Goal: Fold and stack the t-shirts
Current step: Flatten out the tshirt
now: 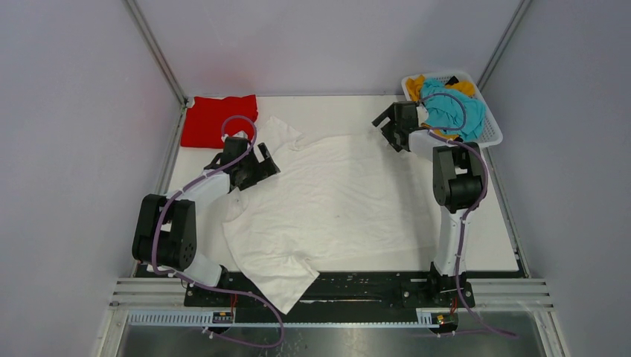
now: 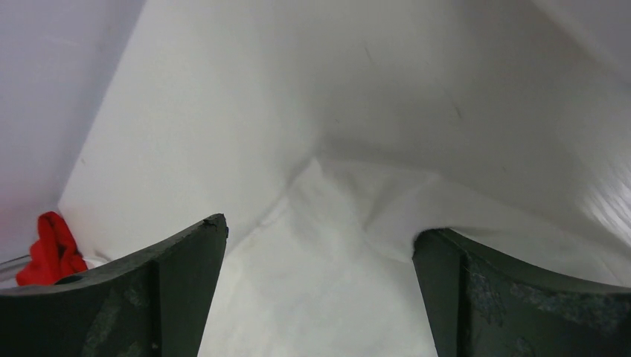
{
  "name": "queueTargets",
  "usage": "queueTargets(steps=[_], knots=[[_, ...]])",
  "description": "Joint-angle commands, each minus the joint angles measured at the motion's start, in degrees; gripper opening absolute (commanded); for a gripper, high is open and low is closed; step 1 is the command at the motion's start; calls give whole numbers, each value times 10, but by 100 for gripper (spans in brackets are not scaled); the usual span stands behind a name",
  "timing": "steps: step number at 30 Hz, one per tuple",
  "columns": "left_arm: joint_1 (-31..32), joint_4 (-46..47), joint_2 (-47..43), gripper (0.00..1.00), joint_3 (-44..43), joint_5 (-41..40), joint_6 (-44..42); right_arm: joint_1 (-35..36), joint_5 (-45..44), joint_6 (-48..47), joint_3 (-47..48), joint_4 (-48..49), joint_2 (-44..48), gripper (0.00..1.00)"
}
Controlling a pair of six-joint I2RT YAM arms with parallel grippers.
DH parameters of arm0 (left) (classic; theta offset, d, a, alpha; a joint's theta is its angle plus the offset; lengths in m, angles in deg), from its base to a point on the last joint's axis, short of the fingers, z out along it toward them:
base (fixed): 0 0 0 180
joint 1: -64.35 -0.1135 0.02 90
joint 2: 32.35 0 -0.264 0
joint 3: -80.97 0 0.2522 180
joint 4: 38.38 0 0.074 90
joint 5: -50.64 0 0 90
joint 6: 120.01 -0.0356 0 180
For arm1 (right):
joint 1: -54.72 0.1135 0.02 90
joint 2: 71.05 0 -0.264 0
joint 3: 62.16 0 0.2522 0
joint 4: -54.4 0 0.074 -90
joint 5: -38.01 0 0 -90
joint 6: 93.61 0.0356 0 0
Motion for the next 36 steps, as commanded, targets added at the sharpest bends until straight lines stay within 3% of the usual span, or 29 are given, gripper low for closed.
queueTargets(steps=[1,6,10,21,28,36], knots=[[-3,26,-11,99,0,12,-9,-7,9,28,89,6,-50,100],[-3,20,-9,99,-4,11,-9,-13,13,39,224,-33,-103,100],[-3,14,-20,99,-3,5,-8,-17,-4,21,252,-86,-89,99],[-3,12,-78,99,17,4,5,-19,-119,-44,134,-159,63,99],[-3,24,-101,99,26,8,21,1,6,-117,34,-158,145,99],[-1,49,15,99,-34,36,49,98,46,-153,-75,-192,171,100]])
